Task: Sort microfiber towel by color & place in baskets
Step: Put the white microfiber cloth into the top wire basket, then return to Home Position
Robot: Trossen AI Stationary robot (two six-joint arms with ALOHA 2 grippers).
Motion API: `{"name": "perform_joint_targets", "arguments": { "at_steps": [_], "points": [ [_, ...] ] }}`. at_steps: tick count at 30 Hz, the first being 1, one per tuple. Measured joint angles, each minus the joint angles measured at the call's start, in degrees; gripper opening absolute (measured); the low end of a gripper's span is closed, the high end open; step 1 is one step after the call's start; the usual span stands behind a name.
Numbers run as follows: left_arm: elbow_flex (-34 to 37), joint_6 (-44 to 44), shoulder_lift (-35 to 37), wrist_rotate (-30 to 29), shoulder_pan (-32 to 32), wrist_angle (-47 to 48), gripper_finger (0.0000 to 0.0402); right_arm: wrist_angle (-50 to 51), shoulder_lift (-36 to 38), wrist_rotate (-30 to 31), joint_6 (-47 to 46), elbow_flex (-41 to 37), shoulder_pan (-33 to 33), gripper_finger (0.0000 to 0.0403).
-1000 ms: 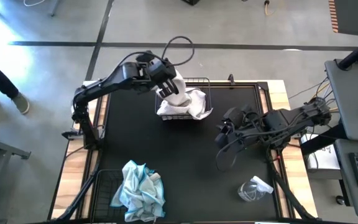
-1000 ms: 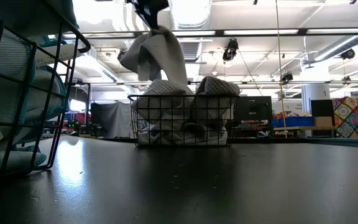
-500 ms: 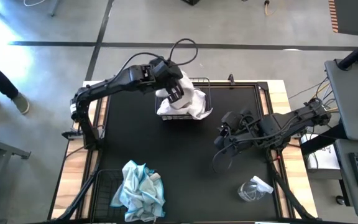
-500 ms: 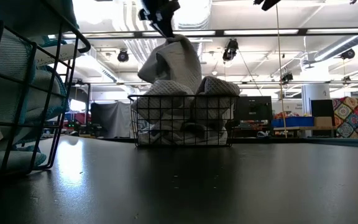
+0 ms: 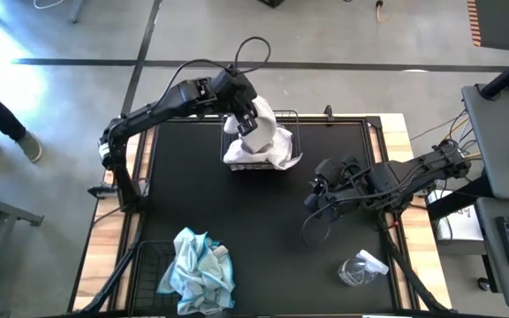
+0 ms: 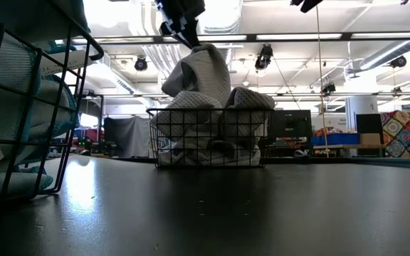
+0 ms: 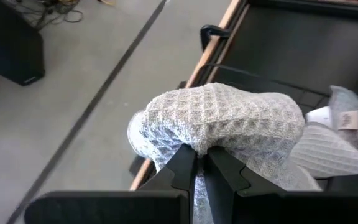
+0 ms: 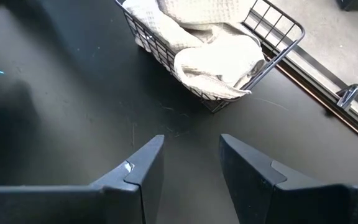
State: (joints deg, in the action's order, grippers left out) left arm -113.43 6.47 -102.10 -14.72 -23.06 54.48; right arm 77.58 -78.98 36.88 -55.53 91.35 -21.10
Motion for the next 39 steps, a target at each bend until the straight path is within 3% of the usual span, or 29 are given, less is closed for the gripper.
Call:
{"name": "perform_joint_targets", "arguments": {
  "at_steps": [11, 25, 32, 39],
  "points": [
    [0.0, -0.5, 0.0, 1.4, -0.3, 0.0, 0.0015, 0.1, 0.0, 0.0, 0.1, 0.0, 0.0, 0.0146],
    [0.0, -1.0, 0.0, 1.3, -1.2, 4.1, 0.0093, 0.1, 0.0, -1.4, 0.1, 0.0, 0.0, 0.0146],
    [-0.6, 0.6, 0.0, 1.3, -0.7, 4.5, 0.0104, 0.1, 0.0, -1.4, 0.2, 0.0, 0.0, 0.0146],
    [-5.7, 1.8, 0.0, 7.3, -0.4, 5.5, 0.0097, 0.1, 0.0, -1.4, 0.2, 0.0, 0.0, 0.0146]
  ]
}}
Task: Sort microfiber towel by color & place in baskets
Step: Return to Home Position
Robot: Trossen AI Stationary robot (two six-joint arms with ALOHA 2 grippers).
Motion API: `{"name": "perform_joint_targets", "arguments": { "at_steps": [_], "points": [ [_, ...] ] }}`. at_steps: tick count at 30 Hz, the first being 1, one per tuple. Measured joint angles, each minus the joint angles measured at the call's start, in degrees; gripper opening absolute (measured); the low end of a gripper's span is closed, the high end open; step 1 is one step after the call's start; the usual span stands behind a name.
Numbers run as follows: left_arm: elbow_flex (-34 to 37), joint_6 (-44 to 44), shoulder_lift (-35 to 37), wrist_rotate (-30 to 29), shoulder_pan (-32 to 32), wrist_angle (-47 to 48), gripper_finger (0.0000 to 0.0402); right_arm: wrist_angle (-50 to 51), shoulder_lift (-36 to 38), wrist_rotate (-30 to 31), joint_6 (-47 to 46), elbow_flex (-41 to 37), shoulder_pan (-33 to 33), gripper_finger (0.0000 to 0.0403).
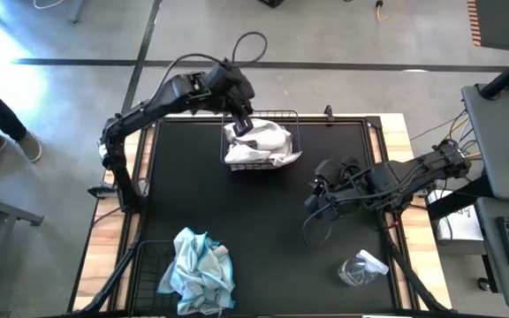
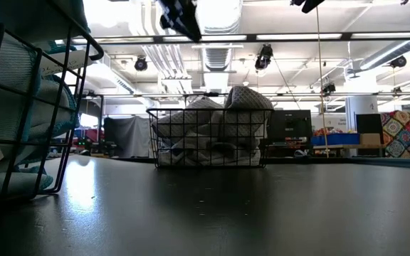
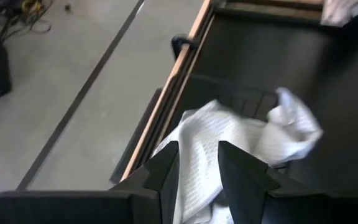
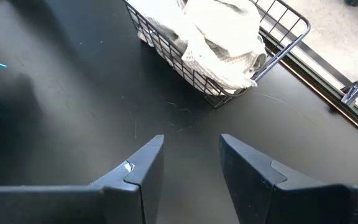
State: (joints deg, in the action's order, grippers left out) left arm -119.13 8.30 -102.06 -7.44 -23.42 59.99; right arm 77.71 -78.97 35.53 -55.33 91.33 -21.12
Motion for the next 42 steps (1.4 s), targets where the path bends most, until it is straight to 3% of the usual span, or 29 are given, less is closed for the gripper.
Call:
{"name": "perform_joint_targets", "arguments": {
  "at_steps": [11, 27, 42],
  "points": [
    [-16.0, 0.2, 0.4, 2.6, 1.0, 11.1, 0.0095, 0.0, 0.0, 0.0, 0.0, 0.0, 0.0, 0.0146],
    [-4.0, -3.1, 17.7, 2.7, 3.5, 11.3, 0.0095, -0.5, 0.0, 0.0, -0.3, 0.0, 0.0, 0.0146],
    [20.3, -10.6, 38.5, 2.8, 6.2, 1.1, 0.0095, -0.9, 0.0, 0.0, -1.7, 0.0, 0.0, 0.0146]
  ]
}}
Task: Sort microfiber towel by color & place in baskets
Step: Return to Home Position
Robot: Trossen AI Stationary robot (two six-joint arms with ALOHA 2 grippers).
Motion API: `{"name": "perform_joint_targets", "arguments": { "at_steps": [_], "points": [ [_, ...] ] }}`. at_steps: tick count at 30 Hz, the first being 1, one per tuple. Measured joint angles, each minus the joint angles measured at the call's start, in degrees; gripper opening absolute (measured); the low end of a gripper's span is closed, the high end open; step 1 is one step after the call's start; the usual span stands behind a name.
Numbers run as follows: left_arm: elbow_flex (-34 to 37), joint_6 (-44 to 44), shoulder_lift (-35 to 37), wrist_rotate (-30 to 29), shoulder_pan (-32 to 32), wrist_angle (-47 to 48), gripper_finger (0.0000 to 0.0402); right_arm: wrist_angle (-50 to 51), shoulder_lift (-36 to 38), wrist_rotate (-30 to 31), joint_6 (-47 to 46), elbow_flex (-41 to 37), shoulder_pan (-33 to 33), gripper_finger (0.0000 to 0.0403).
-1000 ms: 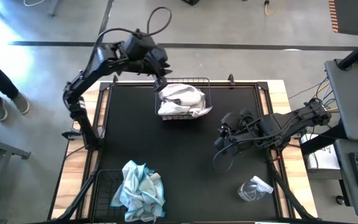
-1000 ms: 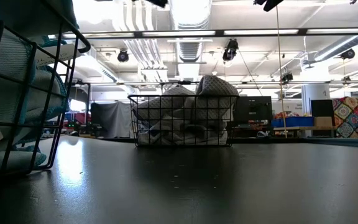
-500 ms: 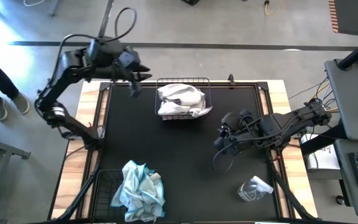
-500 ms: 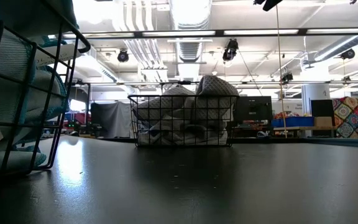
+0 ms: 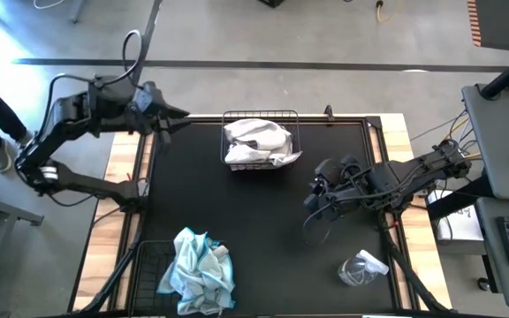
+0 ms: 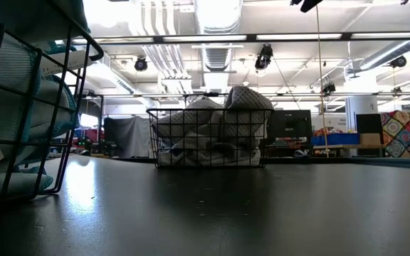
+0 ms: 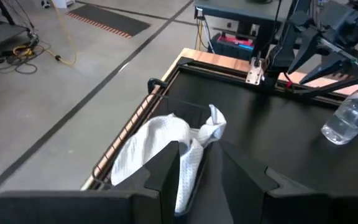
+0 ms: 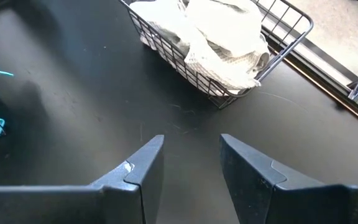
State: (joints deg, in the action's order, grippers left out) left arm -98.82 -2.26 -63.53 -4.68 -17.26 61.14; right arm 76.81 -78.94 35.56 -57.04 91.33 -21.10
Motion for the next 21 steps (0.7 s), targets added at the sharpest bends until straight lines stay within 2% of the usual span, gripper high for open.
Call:
{"name": "perform_joint_targets", "arguments": {
  "at_steps": [11, 21],
  "points": [
    [17.1, -4.8, 12.4, 4.0, 0.0, -10.4, 0.0095, -2.0, 0.0, 0.0, 0.0, 0.0, 0.0, 0.0146],
    [28.2, -9.8, 20.0, 7.0, 0.0, -18.2, 0.0095, -2.8, 0.0, 0.0, -3.9, 0.0, 0.0, 0.0146]
  ]
}}
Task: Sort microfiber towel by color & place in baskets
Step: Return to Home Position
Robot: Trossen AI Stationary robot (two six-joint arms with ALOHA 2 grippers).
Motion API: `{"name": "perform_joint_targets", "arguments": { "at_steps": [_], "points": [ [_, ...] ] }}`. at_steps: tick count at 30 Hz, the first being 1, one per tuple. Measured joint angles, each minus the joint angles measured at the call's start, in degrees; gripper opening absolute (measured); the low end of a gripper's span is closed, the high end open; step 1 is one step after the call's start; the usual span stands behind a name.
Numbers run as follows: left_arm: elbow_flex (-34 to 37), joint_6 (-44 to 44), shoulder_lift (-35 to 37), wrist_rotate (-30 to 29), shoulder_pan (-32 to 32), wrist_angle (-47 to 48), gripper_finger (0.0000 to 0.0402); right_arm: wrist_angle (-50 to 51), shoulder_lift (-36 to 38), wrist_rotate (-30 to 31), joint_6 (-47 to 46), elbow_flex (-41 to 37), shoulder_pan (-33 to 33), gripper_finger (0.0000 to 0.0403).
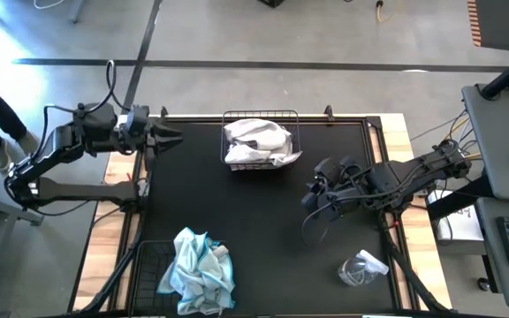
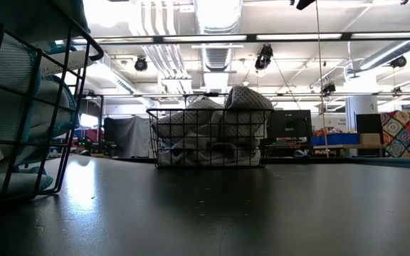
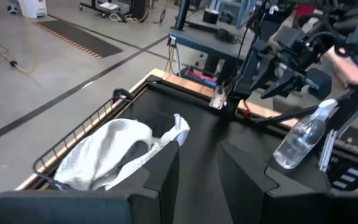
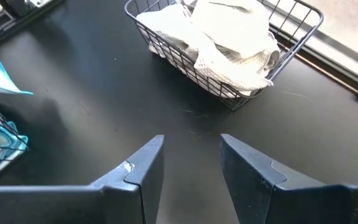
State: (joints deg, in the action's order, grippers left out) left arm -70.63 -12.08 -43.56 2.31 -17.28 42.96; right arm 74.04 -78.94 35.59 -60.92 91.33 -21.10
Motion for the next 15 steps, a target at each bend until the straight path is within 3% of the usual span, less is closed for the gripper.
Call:
{"name": "perform_joint_targets", "arguments": {
  "at_steps": [15],
  "points": [
    [14.5, -2.2, 10.4, 0.9, 0.0, -10.0, 0.0095, 0.0, 0.0, 0.0, -1.0, 0.0, 0.0, 0.0146]
  ]
}}
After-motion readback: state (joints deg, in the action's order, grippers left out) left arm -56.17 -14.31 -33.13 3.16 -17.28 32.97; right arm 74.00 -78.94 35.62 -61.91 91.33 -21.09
